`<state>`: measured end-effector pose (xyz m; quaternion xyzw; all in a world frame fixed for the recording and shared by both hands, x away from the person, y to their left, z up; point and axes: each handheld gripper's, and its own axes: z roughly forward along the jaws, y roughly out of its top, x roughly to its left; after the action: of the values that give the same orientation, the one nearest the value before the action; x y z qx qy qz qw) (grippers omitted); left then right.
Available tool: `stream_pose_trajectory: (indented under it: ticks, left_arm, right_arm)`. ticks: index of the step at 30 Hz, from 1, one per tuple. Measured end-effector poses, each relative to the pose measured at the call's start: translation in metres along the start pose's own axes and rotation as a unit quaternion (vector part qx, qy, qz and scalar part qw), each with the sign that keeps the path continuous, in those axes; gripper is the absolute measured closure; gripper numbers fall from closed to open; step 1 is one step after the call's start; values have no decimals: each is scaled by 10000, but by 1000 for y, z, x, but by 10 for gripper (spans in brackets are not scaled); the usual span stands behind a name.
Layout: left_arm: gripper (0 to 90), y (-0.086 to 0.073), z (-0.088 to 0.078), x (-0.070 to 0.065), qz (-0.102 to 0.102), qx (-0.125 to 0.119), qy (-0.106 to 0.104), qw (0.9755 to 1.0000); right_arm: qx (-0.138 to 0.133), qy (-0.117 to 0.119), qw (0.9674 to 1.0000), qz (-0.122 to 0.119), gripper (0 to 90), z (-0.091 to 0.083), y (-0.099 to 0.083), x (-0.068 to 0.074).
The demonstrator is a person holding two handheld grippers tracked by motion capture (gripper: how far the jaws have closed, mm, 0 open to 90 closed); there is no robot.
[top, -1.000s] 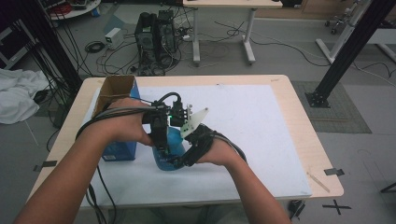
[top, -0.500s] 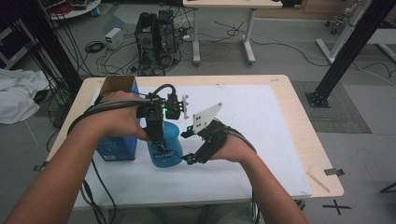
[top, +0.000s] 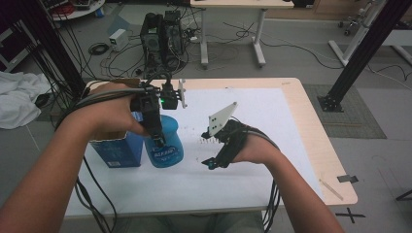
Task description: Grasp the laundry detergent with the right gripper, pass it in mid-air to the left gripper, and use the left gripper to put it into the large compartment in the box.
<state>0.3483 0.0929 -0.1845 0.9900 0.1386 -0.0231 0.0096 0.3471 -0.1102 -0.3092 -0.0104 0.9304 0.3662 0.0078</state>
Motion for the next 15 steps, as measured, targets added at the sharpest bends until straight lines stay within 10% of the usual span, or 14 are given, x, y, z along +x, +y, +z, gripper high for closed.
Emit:
stream_pose_trajectory:
  ticks: [15]
  left_arm:
    - [378,-28,-47,30,-989,-213,3,9949]
  right_arm:
    - [452,-53,9989,127,133,-11,-12,-2]
